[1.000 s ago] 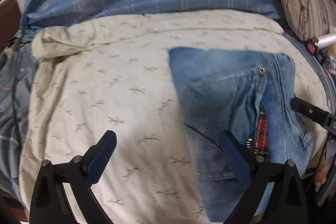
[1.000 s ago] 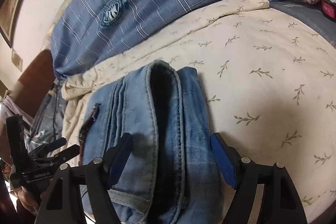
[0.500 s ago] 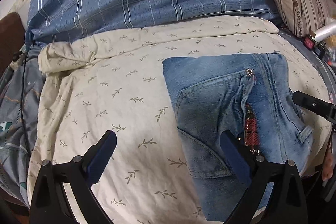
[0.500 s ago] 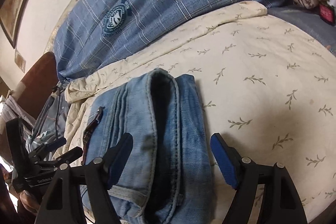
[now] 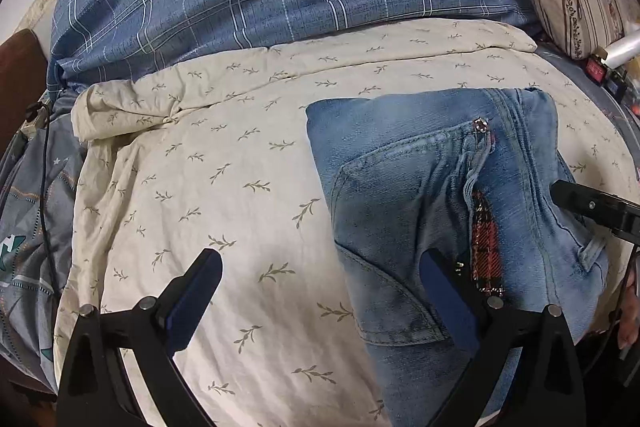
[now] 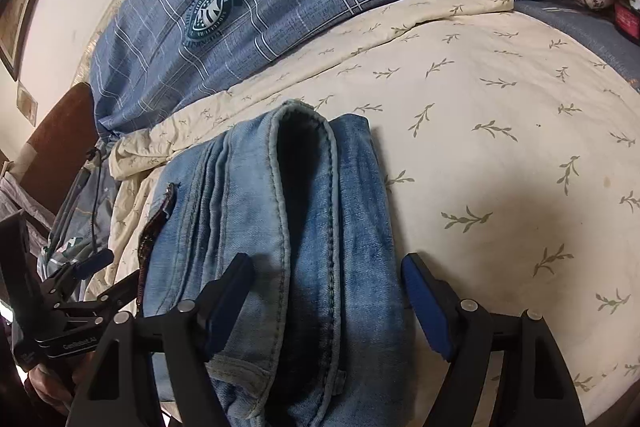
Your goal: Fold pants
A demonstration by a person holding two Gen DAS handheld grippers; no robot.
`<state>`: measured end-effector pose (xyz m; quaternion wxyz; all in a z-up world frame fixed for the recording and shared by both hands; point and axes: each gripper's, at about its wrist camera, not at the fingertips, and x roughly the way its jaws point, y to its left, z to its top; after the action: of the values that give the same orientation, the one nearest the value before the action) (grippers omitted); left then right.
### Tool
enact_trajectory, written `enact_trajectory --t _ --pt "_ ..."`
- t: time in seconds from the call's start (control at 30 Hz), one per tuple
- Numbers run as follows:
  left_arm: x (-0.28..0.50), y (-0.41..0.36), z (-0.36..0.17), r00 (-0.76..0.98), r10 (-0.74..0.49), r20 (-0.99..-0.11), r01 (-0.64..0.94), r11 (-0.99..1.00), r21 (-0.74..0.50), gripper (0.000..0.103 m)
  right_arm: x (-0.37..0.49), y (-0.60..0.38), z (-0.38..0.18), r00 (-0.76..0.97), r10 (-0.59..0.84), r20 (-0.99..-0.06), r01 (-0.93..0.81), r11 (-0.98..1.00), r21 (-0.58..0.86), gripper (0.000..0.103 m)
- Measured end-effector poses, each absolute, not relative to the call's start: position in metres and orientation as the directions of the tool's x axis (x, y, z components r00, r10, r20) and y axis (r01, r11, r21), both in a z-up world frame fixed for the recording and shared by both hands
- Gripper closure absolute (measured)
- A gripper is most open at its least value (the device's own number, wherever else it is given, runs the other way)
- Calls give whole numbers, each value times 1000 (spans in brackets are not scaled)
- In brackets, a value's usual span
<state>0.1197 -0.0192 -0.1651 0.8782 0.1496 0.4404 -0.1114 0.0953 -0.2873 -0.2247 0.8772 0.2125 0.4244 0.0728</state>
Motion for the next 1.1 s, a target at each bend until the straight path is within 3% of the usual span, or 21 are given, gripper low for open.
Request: enact_trajectory --t 1.1 --pt "128 -29 -163 579 -133 -805 343 935 92 4 93 -308 -225 627 389 -675 63 839 541 24"
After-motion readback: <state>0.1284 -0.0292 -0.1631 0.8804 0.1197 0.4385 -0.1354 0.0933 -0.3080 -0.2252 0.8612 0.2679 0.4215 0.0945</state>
